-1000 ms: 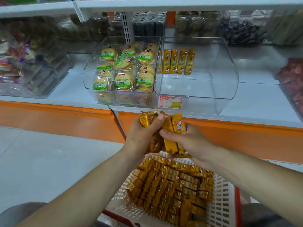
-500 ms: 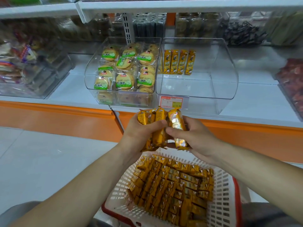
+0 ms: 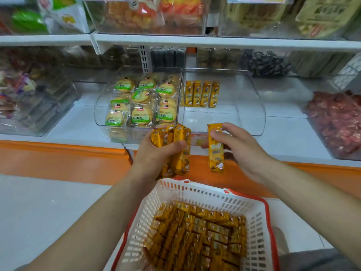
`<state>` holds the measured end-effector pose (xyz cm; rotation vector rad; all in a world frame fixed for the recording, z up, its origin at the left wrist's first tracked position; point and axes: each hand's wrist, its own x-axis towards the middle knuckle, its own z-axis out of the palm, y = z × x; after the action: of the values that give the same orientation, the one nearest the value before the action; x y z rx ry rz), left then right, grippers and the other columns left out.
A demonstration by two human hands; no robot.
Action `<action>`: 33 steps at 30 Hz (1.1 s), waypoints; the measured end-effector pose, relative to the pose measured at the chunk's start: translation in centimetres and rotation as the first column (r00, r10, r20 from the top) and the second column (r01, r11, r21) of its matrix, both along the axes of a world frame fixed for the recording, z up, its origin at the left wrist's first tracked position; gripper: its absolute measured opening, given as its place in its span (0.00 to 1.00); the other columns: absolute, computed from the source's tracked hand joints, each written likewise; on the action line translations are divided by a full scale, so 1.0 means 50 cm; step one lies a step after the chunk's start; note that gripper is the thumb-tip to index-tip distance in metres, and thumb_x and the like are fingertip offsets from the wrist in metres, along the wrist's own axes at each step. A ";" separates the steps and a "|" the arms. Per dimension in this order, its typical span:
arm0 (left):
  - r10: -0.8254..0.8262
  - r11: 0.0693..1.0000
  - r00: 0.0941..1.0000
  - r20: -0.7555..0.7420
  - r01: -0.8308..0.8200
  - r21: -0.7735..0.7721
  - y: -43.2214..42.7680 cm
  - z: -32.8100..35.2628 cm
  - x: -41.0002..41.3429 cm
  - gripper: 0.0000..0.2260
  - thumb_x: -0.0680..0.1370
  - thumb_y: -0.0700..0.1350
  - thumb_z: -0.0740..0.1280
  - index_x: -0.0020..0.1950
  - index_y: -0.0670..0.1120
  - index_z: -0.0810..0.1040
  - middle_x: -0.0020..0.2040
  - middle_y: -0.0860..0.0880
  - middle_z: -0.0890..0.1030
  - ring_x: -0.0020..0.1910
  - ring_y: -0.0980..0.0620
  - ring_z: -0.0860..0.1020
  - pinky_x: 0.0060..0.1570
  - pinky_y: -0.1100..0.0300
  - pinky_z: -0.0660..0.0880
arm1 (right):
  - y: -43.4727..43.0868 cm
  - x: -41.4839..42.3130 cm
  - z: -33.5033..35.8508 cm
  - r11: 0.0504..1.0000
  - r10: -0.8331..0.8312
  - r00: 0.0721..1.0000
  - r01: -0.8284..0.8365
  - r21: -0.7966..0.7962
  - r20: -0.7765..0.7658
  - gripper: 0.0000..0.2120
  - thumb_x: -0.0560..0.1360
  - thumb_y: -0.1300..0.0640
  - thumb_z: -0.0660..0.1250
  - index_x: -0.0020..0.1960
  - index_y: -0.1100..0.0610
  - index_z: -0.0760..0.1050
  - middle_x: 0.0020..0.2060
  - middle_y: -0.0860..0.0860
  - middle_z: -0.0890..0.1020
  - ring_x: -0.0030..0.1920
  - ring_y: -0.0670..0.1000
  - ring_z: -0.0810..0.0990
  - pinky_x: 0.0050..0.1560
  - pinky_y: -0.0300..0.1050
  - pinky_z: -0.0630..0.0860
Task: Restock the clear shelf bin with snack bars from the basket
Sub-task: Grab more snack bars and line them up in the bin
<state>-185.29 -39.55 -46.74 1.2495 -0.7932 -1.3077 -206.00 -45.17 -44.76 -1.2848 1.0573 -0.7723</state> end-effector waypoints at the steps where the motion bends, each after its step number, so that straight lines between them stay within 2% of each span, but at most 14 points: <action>1: -0.008 1.000 1.000 0.018 0.008 -0.017 -0.012 0.006 0.003 0.29 0.63 0.44 0.83 0.62 0.45 0.79 0.52 0.39 0.86 0.49 0.36 0.86 0.45 0.39 0.83 | -0.018 -0.008 0.016 0.997 -0.013 0.999 0.009 -0.077 -0.050 0.06 0.78 0.51 0.69 0.53 0.49 0.80 0.46 0.49 0.87 0.46 0.49 0.85 0.44 0.47 0.78; 3: -0.012 0.999 0.998 0.056 0.015 -0.047 -0.036 0.018 0.008 0.29 0.65 0.45 0.82 0.64 0.46 0.78 0.54 0.40 0.86 0.51 0.38 0.86 0.49 0.36 0.83 | -0.061 -0.025 0.041 0.976 -0.088 0.989 0.062 -0.209 -0.118 0.04 0.76 0.51 0.72 0.50 0.44 0.82 0.44 0.42 0.84 0.43 0.46 0.83 0.44 0.46 0.74; 5: 0.007 0.998 0.997 0.075 -0.002 -0.068 -0.060 0.024 0.013 0.28 0.65 0.46 0.80 0.63 0.47 0.78 0.54 0.41 0.86 0.51 0.39 0.86 0.50 0.36 0.83 | -0.116 -0.037 0.050 0.941 -0.176 0.970 0.116 -0.317 -0.169 0.04 0.75 0.51 0.74 0.49 0.43 0.83 0.44 0.45 0.79 0.41 0.47 0.79 0.43 0.43 0.73; 7: 0.023 0.997 0.996 0.085 -0.016 -0.081 -0.080 0.029 0.014 0.29 0.65 0.46 0.80 0.64 0.46 0.77 0.54 0.41 0.86 0.51 0.39 0.86 0.51 0.36 0.82 | -0.178 -0.040 0.043 0.902 -0.247 0.944 0.142 -0.407 -0.218 0.07 0.73 0.53 0.76 0.51 0.48 0.82 0.44 0.47 0.80 0.41 0.47 0.77 0.45 0.42 0.73; 9: 0.024 0.995 0.996 0.088 -0.015 -0.101 -0.104 0.028 0.014 0.27 0.67 0.44 0.81 0.64 0.45 0.77 0.54 0.41 0.86 0.52 0.39 0.86 0.53 0.35 0.82 | -0.254 -0.037 0.022 0.883 -0.314 0.918 0.187 -0.431 -0.243 0.10 0.72 0.57 0.77 0.51 0.51 0.80 0.42 0.48 0.80 0.41 0.46 0.78 0.44 0.42 0.73; 12: 0.044 0.993 0.993 0.109 -0.031 -0.116 -0.137 0.018 0.017 0.23 0.71 0.43 0.80 0.63 0.47 0.77 0.52 0.44 0.87 0.49 0.42 0.87 0.50 0.37 0.83 | -0.369 -0.029 -0.023 0.874 -0.415 0.870 0.298 -0.383 -0.269 0.14 0.71 0.61 0.76 0.48 0.48 0.74 0.42 0.52 0.82 0.45 0.56 0.82 0.46 0.50 0.78; 14: 0.052 0.993 0.991 0.123 -0.038 -0.113 -0.148 0.008 0.019 0.25 0.70 0.44 0.81 0.65 0.49 0.77 0.52 0.45 0.87 0.49 0.43 0.87 0.49 0.38 0.83 | -0.436 -0.020 -0.052 0.841 -0.489 0.813 0.342 -0.420 -0.316 0.13 0.71 0.61 0.76 0.47 0.48 0.75 0.45 0.55 0.84 0.49 0.59 0.83 0.51 0.55 0.80; 18: 0.073 0.993 0.990 0.122 -0.061 -0.097 -0.158 -0.007 0.027 0.34 0.63 0.49 0.81 0.67 0.53 0.75 0.54 0.46 0.86 0.51 0.44 0.87 0.47 0.40 0.84 | -0.533 -0.011 -0.097 0.781 -0.580 0.683 0.309 -0.543 -0.444 0.15 0.71 0.61 0.74 0.57 0.54 0.79 0.54 0.57 0.84 0.55 0.58 0.82 0.56 0.49 0.78; 24: 0.077 0.994 0.991 0.111 -0.067 -0.091 -0.180 -0.015 0.037 0.36 0.62 0.51 0.81 0.69 0.52 0.75 0.57 0.45 0.85 0.52 0.44 0.86 0.50 0.40 0.83 | -0.597 -0.005 -0.130 0.787 -0.579 0.637 0.276 -0.551 -0.508 0.16 0.73 0.62 0.73 0.60 0.54 0.80 0.56 0.56 0.84 0.57 0.57 0.82 0.60 0.48 0.78; 29: 0.084 0.992 0.992 0.098 -0.074 -0.099 -0.185 -0.018 0.034 0.34 0.63 0.50 0.81 0.67 0.50 0.76 0.55 0.45 0.86 0.51 0.43 0.87 0.49 0.40 0.83 | -0.605 0.006 -0.136 0.795 -0.593 0.650 0.380 -0.473 -0.475 0.20 0.74 0.58 0.75 0.63 0.56 0.74 0.56 0.55 0.83 0.58 0.56 0.81 0.56 0.42 0.75; 33: 0.081 0.991 0.994 0.072 -0.072 -0.109 -0.184 -0.017 0.025 0.31 0.63 0.48 0.81 0.65 0.52 0.76 0.51 0.46 0.86 0.49 0.44 0.87 0.46 0.41 0.84 | -0.585 0.004 -0.124 0.830 -0.551 0.648 0.356 -0.430 -0.526 0.24 0.75 0.53 0.73 0.67 0.58 0.72 0.60 0.56 0.81 0.62 0.57 0.79 0.60 0.43 0.73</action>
<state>-184.06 -48.77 -47.60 1.2391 -0.8499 -1.1470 -205.82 -74.42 -50.97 -1.6073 1.9442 -0.9205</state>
